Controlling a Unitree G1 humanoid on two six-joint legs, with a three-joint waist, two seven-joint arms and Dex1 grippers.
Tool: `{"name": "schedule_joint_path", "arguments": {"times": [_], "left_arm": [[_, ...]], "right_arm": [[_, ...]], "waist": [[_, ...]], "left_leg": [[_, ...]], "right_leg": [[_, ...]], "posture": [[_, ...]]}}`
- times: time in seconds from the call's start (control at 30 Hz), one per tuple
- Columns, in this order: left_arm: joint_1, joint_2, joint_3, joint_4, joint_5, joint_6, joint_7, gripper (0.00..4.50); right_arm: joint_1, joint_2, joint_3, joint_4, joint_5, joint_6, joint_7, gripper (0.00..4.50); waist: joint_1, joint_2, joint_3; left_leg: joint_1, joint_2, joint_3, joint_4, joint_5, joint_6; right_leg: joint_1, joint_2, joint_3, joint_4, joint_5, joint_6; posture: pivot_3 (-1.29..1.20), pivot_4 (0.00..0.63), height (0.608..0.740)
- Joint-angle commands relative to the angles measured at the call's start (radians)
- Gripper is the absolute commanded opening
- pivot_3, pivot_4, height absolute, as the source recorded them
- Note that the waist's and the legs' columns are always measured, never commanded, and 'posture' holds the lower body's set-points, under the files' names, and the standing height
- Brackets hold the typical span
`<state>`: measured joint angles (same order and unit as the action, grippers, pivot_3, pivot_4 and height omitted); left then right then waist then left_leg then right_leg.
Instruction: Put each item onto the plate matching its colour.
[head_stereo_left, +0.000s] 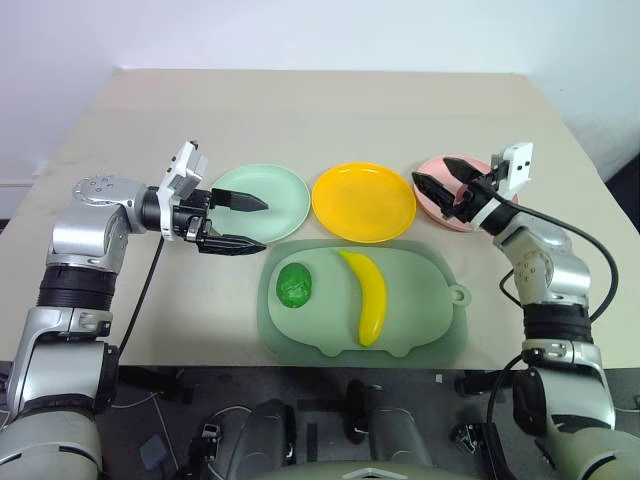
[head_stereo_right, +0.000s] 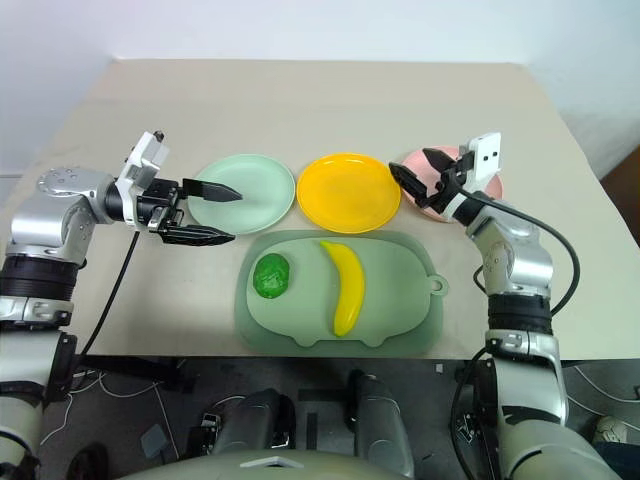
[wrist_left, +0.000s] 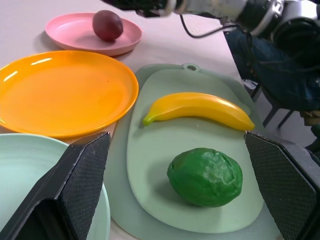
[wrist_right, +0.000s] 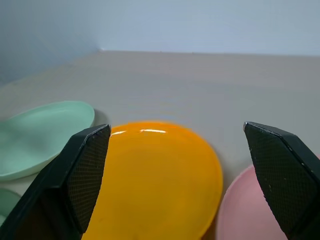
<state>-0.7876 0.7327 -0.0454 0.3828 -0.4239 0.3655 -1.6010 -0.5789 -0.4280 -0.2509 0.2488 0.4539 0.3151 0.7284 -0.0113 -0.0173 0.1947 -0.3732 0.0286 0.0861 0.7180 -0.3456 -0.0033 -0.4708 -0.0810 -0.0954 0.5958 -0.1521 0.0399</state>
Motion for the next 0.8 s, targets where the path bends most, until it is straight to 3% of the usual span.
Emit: {"name": "schedule_joint_path", "arguments": {"times": [0.03, 0.23, 0.47, 0.8], "left_arm": [[-0.02, 0.005, 0.017, -0.007, -0.005, -0.011, -0.006, 4.5], [-0.033, 0.003, 0.016, 0.008, 0.0, -0.015, -0.009, 4.5], [-0.038, -0.003, 0.01, 0.02, 0.003, -0.021, -0.013, 4.5], [-0.043, -0.008, 0.002, 0.042, -0.001, -0.039, -0.013, 4.5]], "right_arm": [[0.049, 0.022, -0.017, -0.156, 0.059, 0.023, -0.025, 4.48], [0.198, 0.03, 0.059, -0.37, 0.103, 0.113, -0.019, 4.48], [0.277, -0.047, 0.125, -0.51, 0.091, 0.213, -0.027, 4.48], [0.417, 0.037, 0.139, -0.659, 0.112, 0.273, -0.176, 4.48]], "waist": [[0.0, 0.0, 0.0], [0.001, 0.0, 0.0], [0.001, 0.0, 0.0], [0.003, -0.001, 0.0]], "left_leg": [[0.0, 0.0, 0.0, 0.0, 0.0, 0.0], [0.0, 0.0, -0.001, 0.0, 0.0, 0.001], [0.0, 0.0, -0.001, 0.0, -0.003, 0.005], [0.0, -0.001, -0.001, 0.0, -0.003, 0.005]], "right_leg": [[0.0, 0.0, 0.0, 0.0, 0.0, 0.0], [0.0, 0.0, 0.0, 0.0, 0.0, 0.0], [0.0, 0.0, 0.0, 0.0, 0.0, 0.0], [0.0, 0.0, 0.0, 0.0, 0.0, 0.0]], "posture": [[0.0, 0.15, 0.74], [0.0, 0.15, 0.74], [0.0, 0.15, 0.74], [0.0, 0.15, 0.74]]}}
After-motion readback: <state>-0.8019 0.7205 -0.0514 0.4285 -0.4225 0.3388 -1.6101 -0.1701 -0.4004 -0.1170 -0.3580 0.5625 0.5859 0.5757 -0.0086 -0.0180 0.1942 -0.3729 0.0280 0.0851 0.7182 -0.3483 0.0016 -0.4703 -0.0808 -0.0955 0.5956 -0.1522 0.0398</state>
